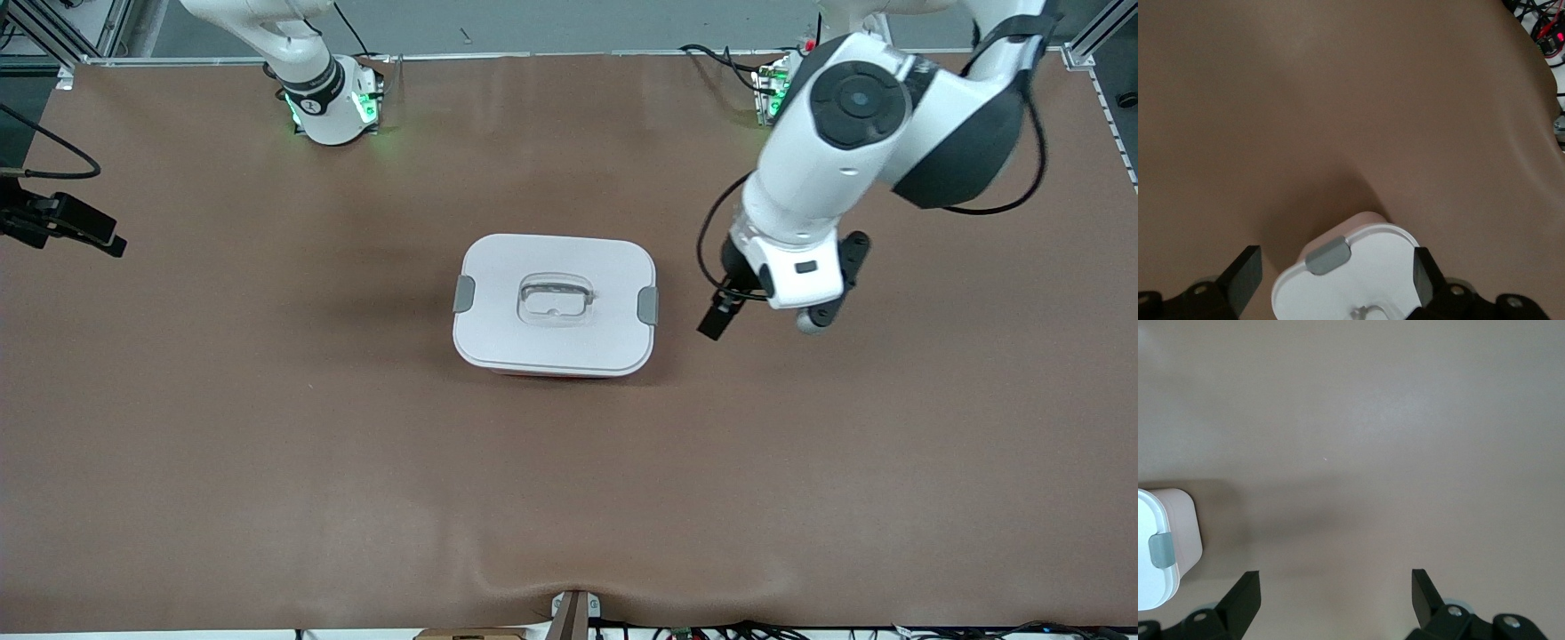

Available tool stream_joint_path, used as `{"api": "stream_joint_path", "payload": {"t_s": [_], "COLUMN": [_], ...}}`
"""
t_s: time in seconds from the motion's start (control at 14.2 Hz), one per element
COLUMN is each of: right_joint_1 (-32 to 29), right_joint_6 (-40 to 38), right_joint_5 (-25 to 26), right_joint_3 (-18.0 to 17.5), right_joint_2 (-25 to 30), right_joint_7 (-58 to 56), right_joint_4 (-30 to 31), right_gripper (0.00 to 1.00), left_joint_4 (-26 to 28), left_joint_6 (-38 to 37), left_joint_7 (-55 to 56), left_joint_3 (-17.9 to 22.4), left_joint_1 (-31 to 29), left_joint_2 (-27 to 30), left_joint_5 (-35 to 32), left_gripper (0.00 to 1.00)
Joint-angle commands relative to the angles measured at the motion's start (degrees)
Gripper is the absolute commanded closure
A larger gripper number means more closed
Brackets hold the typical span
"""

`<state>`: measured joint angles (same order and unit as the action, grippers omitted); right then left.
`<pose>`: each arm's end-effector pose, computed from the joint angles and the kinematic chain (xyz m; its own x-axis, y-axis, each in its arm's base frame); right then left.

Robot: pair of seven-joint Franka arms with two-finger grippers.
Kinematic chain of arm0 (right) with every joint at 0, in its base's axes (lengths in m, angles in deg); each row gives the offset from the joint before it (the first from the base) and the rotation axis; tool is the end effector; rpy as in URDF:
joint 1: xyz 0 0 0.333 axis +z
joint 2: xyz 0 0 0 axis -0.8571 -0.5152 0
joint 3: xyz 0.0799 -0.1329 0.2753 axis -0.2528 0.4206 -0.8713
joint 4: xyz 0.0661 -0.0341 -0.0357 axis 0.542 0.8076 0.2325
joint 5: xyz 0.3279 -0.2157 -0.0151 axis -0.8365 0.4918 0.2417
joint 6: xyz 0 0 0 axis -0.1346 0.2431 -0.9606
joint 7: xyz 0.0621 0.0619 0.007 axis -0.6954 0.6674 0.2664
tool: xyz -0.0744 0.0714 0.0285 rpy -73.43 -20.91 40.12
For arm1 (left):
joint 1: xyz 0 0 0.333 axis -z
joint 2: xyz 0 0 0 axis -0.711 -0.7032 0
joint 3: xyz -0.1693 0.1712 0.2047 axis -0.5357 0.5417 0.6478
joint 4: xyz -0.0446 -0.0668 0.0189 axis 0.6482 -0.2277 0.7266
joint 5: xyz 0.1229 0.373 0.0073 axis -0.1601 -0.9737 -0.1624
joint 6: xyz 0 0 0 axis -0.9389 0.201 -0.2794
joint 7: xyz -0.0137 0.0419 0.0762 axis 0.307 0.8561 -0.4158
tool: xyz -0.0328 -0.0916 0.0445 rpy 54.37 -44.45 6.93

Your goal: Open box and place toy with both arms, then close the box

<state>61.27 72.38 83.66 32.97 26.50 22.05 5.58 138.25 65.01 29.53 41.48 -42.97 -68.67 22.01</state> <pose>0.5620 -0.0210 0.6417 0.9915 -0.1285 -0.0194 -0.1286 -0.9917 -0.0047 0.5800 -0.3045 0.5344 0.5893 0.8078 -0.0113 0.8073 -0.5883 0.0467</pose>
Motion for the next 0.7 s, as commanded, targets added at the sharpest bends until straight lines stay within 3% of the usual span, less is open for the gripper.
{"api": "stream_joint_path", "payload": {"t_s": [0.0, 0.35, 0.63], "right_joint_1": [-0.09, -1.4, -3.68], "right_joint_6": [-0.93, -0.84, -0.49], "right_joint_5": [-0.37, -0.19, -0.01], "right_joint_3": [-0.47, -0.2, -0.2], "right_joint_2": [0.08, -0.18, -0.89], "right_joint_7": [0.07, -0.81, -4.5], "right_joint_4": [-0.45, -0.36, -0.36], "right_gripper": [0.0, 0.0, 0.0], "left_joint_4": [0.43, -3.69, -4.49], "left_joint_6": [-5.03, -16.36, -20.14], "left_joint_7": [-9.15, -31.12, -41.41], "left_joint_3": [-0.44, -0.27, -0.18], "left_joint_1": [-4.7, -11.91, -15.44], "left_joint_2": [2.95, 4.01, 4.19], "left_joint_5": [3.51, 6.41, 7.21], "left_gripper": [0.0, 0.0, 0.0]}}
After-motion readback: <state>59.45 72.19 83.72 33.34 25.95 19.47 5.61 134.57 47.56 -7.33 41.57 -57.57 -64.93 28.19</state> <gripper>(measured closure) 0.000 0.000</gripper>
